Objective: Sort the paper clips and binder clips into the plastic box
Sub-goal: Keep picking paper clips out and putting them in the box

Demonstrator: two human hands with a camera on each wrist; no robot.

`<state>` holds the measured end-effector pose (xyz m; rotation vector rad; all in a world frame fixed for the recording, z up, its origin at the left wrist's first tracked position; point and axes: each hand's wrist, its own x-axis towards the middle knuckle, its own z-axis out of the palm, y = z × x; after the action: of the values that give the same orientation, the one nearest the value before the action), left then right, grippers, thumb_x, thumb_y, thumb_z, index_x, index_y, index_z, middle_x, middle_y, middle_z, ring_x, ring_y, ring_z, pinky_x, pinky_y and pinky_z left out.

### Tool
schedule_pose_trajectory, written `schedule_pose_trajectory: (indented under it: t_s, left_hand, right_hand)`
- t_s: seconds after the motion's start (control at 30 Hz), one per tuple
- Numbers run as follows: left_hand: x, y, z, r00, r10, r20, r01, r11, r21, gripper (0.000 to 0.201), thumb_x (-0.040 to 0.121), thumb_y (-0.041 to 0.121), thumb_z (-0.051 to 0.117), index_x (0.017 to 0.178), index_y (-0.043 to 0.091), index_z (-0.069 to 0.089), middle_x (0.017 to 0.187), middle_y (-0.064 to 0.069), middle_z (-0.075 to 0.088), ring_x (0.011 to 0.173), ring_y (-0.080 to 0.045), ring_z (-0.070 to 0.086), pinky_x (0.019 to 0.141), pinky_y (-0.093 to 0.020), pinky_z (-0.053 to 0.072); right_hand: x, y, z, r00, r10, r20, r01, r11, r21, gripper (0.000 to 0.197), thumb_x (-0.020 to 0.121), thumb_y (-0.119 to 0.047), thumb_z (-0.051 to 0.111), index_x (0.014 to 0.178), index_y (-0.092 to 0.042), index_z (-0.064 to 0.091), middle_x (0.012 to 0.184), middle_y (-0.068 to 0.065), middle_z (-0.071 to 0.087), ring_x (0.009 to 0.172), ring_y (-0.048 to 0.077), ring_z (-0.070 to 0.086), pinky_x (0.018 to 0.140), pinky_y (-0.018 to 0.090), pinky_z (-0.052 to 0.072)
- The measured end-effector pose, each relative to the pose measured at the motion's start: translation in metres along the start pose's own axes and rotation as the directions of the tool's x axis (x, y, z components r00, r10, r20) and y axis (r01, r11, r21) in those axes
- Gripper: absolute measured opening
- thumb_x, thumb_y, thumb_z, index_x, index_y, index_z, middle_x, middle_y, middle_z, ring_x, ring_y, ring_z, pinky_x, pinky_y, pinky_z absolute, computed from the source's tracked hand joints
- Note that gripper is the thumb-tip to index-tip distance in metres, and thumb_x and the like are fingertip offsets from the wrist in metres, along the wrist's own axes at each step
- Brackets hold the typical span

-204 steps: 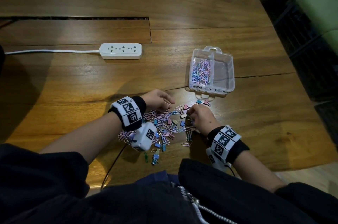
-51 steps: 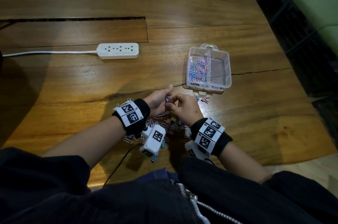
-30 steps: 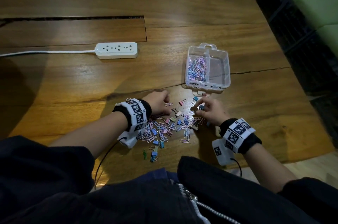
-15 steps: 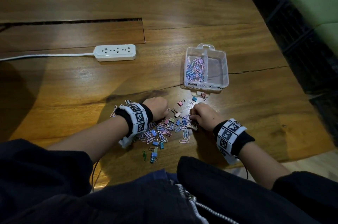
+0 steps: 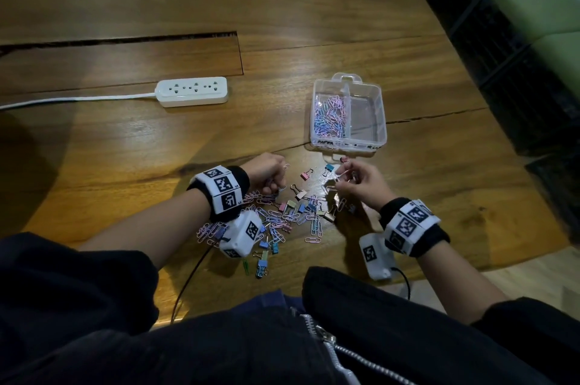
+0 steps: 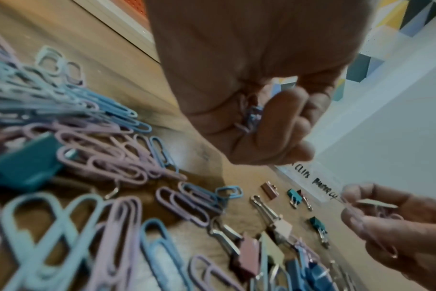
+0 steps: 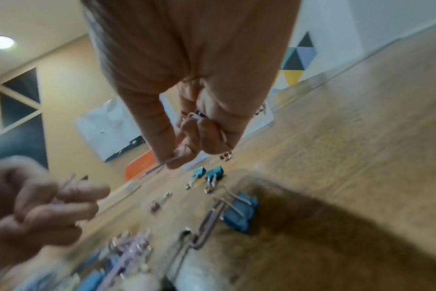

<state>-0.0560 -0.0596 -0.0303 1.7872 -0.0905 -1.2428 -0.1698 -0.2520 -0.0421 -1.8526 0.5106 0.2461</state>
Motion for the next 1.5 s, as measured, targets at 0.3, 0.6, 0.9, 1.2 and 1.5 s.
schedule_pose_trajectory:
  t_s: [0.3,0.6,0.9,1.2,1.5]
  left_hand:
    - [-0.002,-0.009,-0.004,0.981,0.096,0.17,-0.038,0.948,-0.317,0.025,0.066,-0.013,0.026,0.064,0.01,0.036,0.045,0.0,0.051,0.033,-0.009,0.038,0.03,-0.012,0.028]
    - [0.004,-0.003,-0.002,0.989,0.113,-0.099,-0.056,0.89,0.453,0.037,0.086,0.023,0.06,0.057,0.018,0.037,0.057,0.004,0.04,0.049,-0.01,0.037,0.047,-0.019,0.033]
    - [0.005,-0.012,0.005,0.98,0.19,-0.066,-0.027,0.451,0.892,0.025,0.081,0.037,0.063,0.086,0.013,0.062,0.094,-0.004,0.066,0.093,-0.023,0.062,0.075,-0.033,0.049]
    - [0.003,-0.012,0.019,0.987,0.142,-0.072,-0.003,0.467,0.884,0.026,0.085,0.03,0.057,0.081,0.005,0.057,0.08,-0.009,0.056,0.072,-0.023,0.052,0.063,-0.033,0.045]
    - [0.005,-0.014,0.017,0.97,0.207,-0.127,-0.014,0.567,0.823,0.022,0.082,0.02,0.062,0.089,-0.001,0.065,0.093,-0.015,0.068,0.089,-0.028,0.065,0.078,-0.038,0.053]
  right_hand:
    - [-0.008,0.001,-0.006,0.955,0.238,0.178,-0.296,0.717,0.631,0.031,0.088,0.0,0.024,0.074,-0.006,0.05,0.068,0.004,0.039,0.057,0.012,0.035,0.054,0.023,0.027]
    - [-0.007,0.003,-0.013,0.974,0.218,0.067,-0.227,0.95,0.212,0.037,0.086,-0.022,0.056,0.053,-0.017,0.04,0.052,-0.003,0.039,0.036,0.006,0.038,0.041,0.017,0.032]
    - [-0.004,0.02,-0.001,0.991,0.076,0.106,-0.012,0.863,-0.505,0.028,0.073,-0.009,0.071,0.063,-0.031,0.055,0.079,-0.006,0.063,0.084,0.015,0.06,0.088,0.04,0.049]
    - [-0.007,0.008,0.001,0.997,0.055,0.053,-0.02,0.861,-0.508,0.017,0.088,-0.011,0.053,0.072,-0.017,0.049,0.079,-0.004,0.049,0.076,0.011,0.047,0.07,0.02,0.04]
    - [-0.019,-0.002,-0.004,0.943,0.19,0.272,-0.273,0.911,0.309,0.027,0.092,0.002,0.034,0.088,-0.015,0.055,0.067,0.001,0.046,0.055,0.009,0.038,0.048,0.018,0.03]
